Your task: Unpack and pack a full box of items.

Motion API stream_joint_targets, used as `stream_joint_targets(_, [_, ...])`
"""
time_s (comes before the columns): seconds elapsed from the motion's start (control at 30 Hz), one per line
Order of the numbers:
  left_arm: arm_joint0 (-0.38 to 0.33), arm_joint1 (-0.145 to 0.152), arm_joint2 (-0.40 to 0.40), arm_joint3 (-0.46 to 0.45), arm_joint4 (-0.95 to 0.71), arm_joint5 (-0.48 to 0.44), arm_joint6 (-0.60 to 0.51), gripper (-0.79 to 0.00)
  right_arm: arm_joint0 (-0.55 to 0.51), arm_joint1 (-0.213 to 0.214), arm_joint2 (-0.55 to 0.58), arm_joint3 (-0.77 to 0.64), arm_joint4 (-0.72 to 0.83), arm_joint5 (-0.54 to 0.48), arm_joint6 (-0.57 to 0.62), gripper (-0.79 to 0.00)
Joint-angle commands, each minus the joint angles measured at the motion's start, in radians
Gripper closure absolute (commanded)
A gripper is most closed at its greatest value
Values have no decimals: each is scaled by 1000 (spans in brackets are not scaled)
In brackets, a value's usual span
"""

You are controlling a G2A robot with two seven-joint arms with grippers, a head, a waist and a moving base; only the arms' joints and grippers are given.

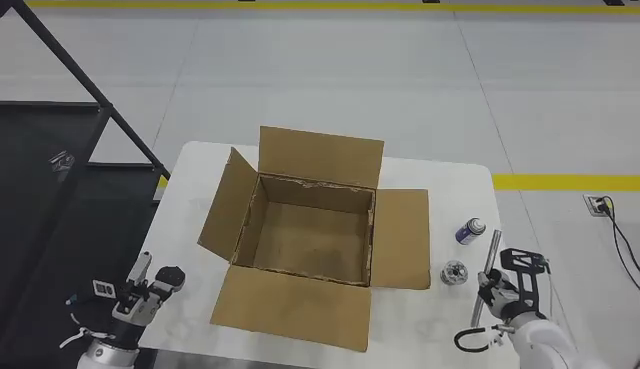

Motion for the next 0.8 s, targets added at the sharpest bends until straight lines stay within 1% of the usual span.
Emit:
stream_joint_targets(0.0, [5, -1, 6, -6, -8, 1, -3, -785, 27, 6, 18, 65, 11, -26, -18, 0])
stream_joint_targets(0.13, [5, -1, 6, -6, -8, 1, -3, -785, 71, 15, 39, 147, 19, -42, -32, 0])
stream_joint_targets(0.37, [5, -1, 6, -6, -8, 1, -3, -785, 150, 33, 57, 271, 38, -74, 3, 0])
stream_joint_targets(0.47, [5, -1, 6, -6, -8, 1, -3, -785, 181, 41, 70, 326, 46, -96, -4, 0])
stream_joint_targets(0.77, [5, -1, 6, -6, -8, 1, -3, -785, 208, 56, 57, 386, 35, -89, -16, 0])
